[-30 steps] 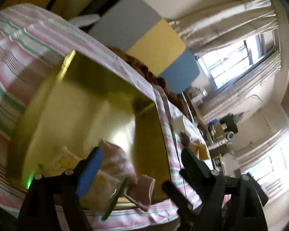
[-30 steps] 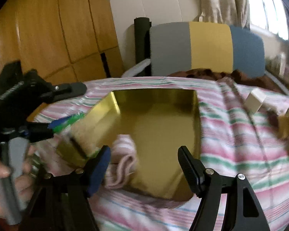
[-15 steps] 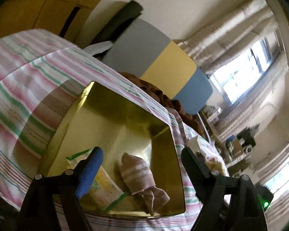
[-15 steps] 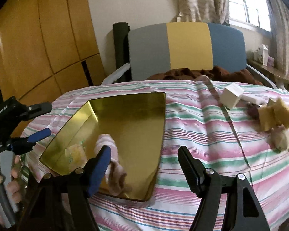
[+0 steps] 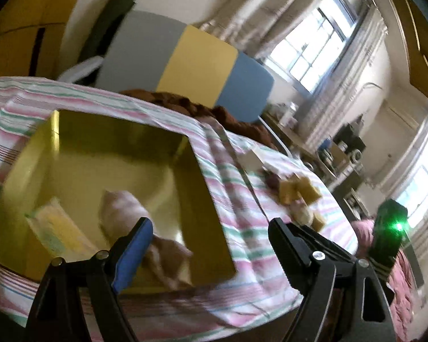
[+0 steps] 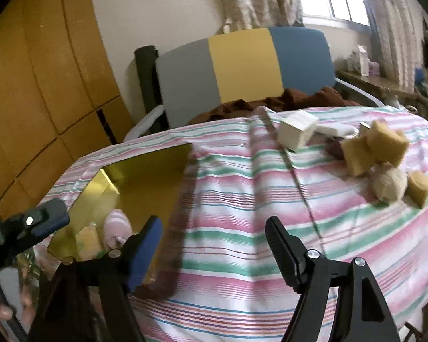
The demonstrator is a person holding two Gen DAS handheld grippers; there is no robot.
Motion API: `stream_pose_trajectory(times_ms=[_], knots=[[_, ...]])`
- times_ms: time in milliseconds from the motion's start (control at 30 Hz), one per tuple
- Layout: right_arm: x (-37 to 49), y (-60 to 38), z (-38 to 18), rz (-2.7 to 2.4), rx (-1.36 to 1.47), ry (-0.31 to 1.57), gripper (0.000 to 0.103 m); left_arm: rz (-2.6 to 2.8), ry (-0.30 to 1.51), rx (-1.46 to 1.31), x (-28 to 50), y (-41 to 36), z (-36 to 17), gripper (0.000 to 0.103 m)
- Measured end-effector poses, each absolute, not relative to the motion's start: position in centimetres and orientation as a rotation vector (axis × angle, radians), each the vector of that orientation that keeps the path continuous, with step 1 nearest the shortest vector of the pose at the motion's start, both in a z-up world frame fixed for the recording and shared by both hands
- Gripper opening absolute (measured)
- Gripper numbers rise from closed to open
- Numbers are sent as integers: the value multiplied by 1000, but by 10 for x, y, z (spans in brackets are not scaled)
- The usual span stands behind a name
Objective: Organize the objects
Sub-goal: 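Move both open tools back toward the pile of items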
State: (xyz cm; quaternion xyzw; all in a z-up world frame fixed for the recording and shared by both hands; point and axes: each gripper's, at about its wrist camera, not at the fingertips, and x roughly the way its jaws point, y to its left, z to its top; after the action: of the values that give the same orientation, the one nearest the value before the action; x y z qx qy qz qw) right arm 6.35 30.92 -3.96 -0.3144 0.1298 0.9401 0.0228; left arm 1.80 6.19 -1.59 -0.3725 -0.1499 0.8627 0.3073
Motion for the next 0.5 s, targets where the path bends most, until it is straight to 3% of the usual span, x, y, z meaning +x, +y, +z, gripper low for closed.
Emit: stream_pose_trajectory(times_ms=[400,500], knots=[[93,381,-69,2780,-964,457,76,2125,-244,-1042,47,136,-27,84],[105,408,-78,2735,-941,470,82,2080,-193,-1064,53,155,-31,84]])
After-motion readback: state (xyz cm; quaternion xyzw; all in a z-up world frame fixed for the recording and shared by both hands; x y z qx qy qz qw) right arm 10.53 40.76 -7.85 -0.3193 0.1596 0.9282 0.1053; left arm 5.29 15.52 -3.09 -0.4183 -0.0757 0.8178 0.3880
